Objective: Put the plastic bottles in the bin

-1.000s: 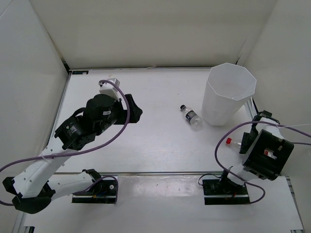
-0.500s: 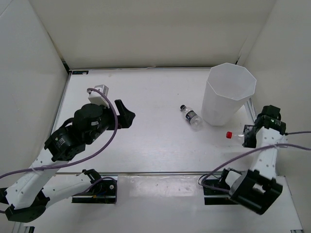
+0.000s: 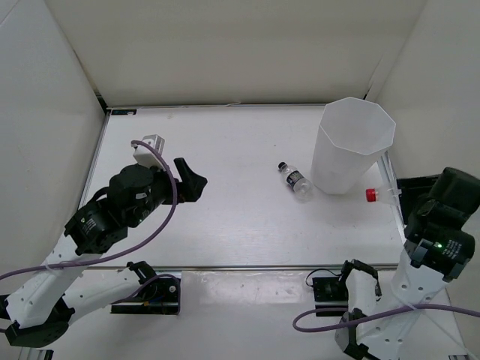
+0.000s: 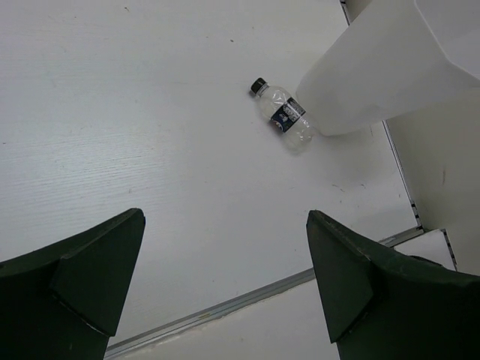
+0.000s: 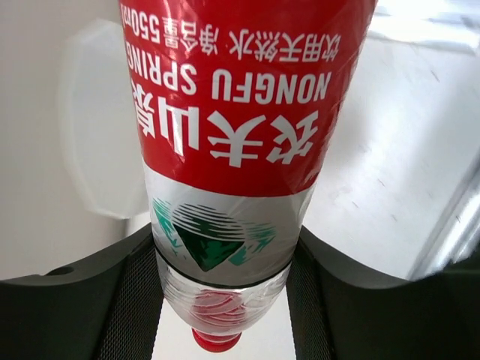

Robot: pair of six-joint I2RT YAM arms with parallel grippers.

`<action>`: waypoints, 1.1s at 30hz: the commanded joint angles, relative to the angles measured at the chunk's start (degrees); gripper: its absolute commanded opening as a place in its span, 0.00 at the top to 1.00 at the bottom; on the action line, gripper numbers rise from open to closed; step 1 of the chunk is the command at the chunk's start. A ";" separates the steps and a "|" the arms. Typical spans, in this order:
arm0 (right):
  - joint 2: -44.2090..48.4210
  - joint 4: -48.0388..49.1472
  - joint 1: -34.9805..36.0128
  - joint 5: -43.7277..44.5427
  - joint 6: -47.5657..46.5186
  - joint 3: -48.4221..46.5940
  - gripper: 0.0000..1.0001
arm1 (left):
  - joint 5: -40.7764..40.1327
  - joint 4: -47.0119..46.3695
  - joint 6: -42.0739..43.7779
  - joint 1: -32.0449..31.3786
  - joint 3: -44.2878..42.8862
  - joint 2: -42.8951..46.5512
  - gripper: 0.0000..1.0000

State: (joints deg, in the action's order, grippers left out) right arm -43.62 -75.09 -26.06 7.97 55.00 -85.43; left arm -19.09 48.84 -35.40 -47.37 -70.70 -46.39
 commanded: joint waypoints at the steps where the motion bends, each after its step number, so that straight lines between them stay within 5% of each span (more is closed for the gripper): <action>1: -9.25 4.86 0.22 -2.43 -8.24 -13.47 0.79 | 1.34 0.20 0.59 -0.09 0.65 2.26 0.00; 10: -26.05 24.35 6.89 -2.97 -14.99 -20.55 0.76 | 0.82 0.20 -3.54 -0.09 5.21 4.38 0.00; 17: -38.29 30.34 28.84 18.00 -31.17 -27.34 0.66 | -0.33 0.20 -5.20 -0.09 5.22 2.45 0.00; 19: -39.61 31.14 31.15 21.72 -32.67 -25.41 0.57 | -0.85 -0.85 -5.21 -0.09 5.22 0.61 0.00; 23: -39.62 33.77 35.02 31.83 -32.16 -18.30 0.17 | -0.86 -0.85 -5.74 -0.09 3.99 -2.21 0.00; 25: -39.09 34.65 35.03 33.69 -32.67 -15.83 0.04 | -1.39 -0.85 -6.34 -0.09 3.38 -3.27 0.00; 33: -38.31 28.26 38.45 36.16 -29.36 -25.04 0.00 | -4.01 -8.92 -8.63 -0.09 3.37 -8.71 0.00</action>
State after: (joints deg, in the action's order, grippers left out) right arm -84.86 -45.98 10.26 40.51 23.88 -104.86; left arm -20.25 46.09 -42.33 -47.37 -65.84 -53.84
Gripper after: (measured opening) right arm 0.998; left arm 0.998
